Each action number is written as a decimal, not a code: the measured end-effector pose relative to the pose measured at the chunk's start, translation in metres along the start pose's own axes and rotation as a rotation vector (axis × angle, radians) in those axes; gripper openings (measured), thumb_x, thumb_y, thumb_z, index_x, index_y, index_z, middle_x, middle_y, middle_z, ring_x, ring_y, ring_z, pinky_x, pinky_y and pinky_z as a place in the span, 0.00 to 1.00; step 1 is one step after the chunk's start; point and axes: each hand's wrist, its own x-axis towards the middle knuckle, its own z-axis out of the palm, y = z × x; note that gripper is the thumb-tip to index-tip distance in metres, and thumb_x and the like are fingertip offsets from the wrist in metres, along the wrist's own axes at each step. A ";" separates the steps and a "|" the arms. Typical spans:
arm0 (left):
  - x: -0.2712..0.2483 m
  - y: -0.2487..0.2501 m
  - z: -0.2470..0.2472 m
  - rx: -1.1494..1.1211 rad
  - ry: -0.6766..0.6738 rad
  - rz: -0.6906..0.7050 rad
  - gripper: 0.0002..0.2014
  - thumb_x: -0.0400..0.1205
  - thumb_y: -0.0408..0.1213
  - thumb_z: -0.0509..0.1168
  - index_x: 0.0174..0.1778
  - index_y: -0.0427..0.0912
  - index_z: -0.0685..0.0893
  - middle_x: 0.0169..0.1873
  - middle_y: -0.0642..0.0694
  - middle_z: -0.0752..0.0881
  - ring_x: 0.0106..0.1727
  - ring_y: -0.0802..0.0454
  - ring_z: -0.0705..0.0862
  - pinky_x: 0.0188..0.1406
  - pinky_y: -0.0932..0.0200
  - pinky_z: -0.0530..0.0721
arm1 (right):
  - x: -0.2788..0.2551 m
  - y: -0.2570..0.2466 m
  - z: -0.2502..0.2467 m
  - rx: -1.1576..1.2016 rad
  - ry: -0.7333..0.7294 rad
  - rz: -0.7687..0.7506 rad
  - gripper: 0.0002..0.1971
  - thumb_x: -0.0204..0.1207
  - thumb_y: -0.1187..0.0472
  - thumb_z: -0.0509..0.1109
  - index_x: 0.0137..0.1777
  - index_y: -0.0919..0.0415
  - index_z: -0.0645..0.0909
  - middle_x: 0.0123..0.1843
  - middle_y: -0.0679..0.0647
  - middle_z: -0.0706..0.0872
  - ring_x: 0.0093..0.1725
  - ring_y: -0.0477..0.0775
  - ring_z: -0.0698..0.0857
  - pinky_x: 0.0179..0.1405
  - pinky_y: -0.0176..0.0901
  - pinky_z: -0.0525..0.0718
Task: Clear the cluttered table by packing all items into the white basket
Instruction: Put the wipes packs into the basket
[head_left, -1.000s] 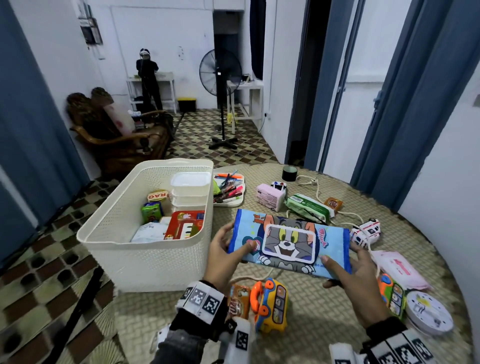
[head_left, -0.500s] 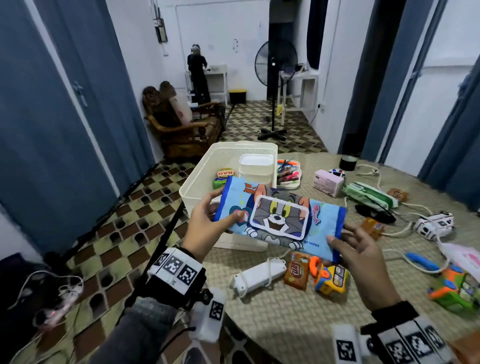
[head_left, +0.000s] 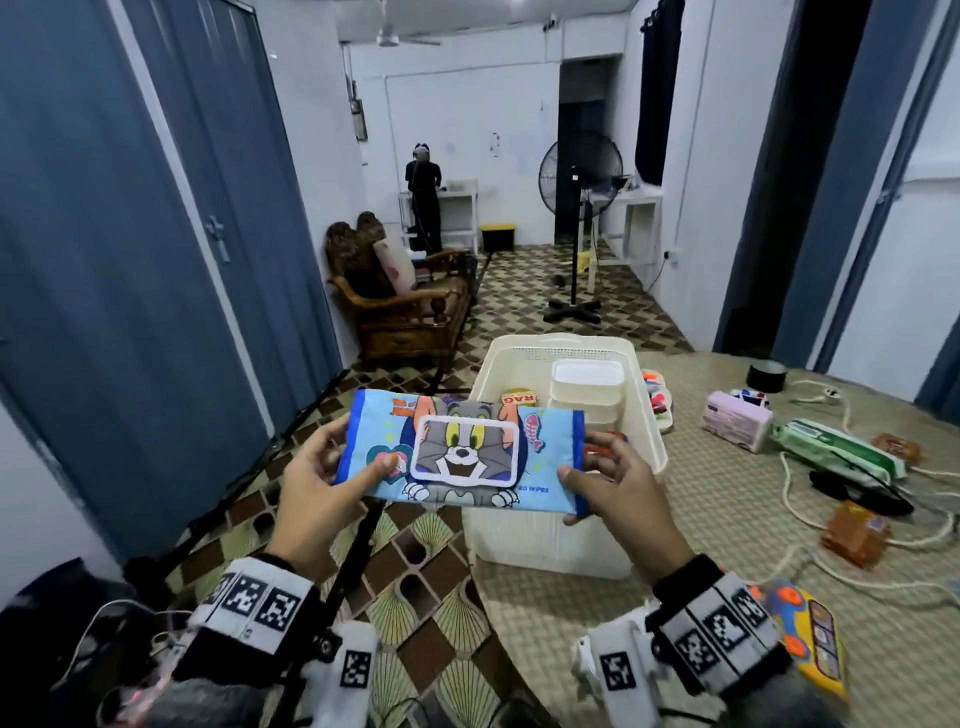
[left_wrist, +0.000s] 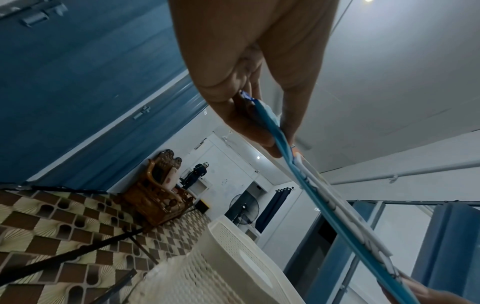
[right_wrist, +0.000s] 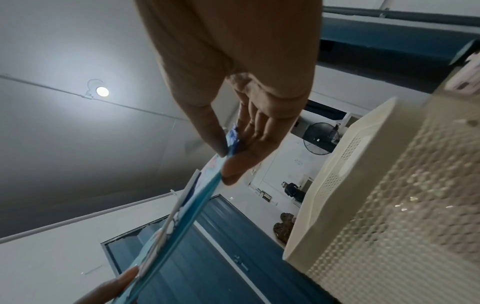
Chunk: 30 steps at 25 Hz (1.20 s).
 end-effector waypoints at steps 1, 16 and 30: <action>0.016 -0.001 -0.010 0.000 0.003 0.015 0.30 0.69 0.29 0.77 0.68 0.42 0.78 0.49 0.45 0.90 0.47 0.52 0.90 0.39 0.62 0.89 | 0.013 -0.001 0.015 -0.004 -0.006 -0.008 0.20 0.76 0.72 0.71 0.65 0.61 0.74 0.49 0.59 0.85 0.37 0.47 0.90 0.22 0.43 0.85; 0.207 0.005 -0.005 -0.099 -0.010 0.126 0.31 0.69 0.29 0.77 0.69 0.40 0.77 0.53 0.44 0.90 0.52 0.50 0.90 0.42 0.62 0.88 | 0.185 -0.058 0.077 -0.116 0.089 -0.167 0.20 0.76 0.70 0.71 0.67 0.61 0.74 0.55 0.64 0.83 0.46 0.58 0.87 0.23 0.40 0.86; 0.287 -0.022 0.040 -0.090 -0.065 0.093 0.29 0.70 0.28 0.77 0.68 0.40 0.77 0.52 0.44 0.89 0.50 0.53 0.90 0.43 0.61 0.89 | 0.261 -0.043 0.060 -0.140 0.153 -0.178 0.24 0.70 0.63 0.78 0.64 0.57 0.72 0.56 0.57 0.85 0.47 0.52 0.88 0.28 0.41 0.88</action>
